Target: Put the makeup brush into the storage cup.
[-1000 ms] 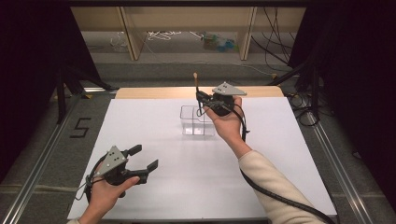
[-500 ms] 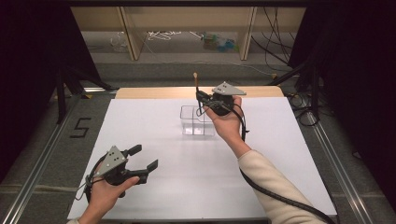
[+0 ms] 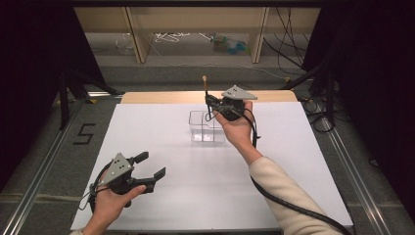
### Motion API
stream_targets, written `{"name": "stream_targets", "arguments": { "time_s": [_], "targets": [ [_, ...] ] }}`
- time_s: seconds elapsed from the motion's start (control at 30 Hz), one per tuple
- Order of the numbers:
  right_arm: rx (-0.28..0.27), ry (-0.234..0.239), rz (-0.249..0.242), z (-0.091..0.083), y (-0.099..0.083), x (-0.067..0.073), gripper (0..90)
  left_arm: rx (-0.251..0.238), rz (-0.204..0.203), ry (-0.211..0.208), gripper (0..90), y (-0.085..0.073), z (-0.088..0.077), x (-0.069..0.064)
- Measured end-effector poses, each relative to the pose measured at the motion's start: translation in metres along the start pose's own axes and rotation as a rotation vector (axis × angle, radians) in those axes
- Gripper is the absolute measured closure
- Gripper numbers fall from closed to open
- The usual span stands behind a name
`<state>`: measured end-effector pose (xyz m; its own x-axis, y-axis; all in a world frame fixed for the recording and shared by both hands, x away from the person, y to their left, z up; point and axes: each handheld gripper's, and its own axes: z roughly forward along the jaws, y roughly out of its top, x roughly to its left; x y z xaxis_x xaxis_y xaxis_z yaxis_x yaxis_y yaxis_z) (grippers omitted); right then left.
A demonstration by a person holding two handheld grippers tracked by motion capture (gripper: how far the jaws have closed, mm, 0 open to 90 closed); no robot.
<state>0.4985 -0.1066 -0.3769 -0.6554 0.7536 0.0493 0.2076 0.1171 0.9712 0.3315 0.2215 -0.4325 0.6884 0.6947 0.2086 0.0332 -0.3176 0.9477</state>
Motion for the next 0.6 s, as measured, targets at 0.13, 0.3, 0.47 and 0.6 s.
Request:
{"name": "stream_targets", "arguments": {
  "time_s": [0.13, 0.3, 0.47, 0.6],
  "targets": [
    [0.006, 0.000, -0.002, 0.0008, -0.0003, -0.0003, 83.6, 0.001, 0.000, 0.000, 15.7, 0.0000, -0.0001, 0.0002],
    [0.002, -0.008, -0.008, 0.0020, -0.0009, -0.0019, 83.6, 0.001, 0.001, 0.000, 15.7, 0.0000, -0.0001, 0.0002],
    [0.002, -0.010, -0.016, 0.0026, -0.0015, -0.0025, 83.6, 0.000, 0.000, 0.000, 15.7, 0.0000, -0.0001, 0.0002],
    [0.009, -0.010, -0.004, 0.0032, -0.0016, -0.0021, 83.6, 0.001, 0.001, 0.000, 15.7, 0.0000, -0.0001, 0.0002]
  ]
}}
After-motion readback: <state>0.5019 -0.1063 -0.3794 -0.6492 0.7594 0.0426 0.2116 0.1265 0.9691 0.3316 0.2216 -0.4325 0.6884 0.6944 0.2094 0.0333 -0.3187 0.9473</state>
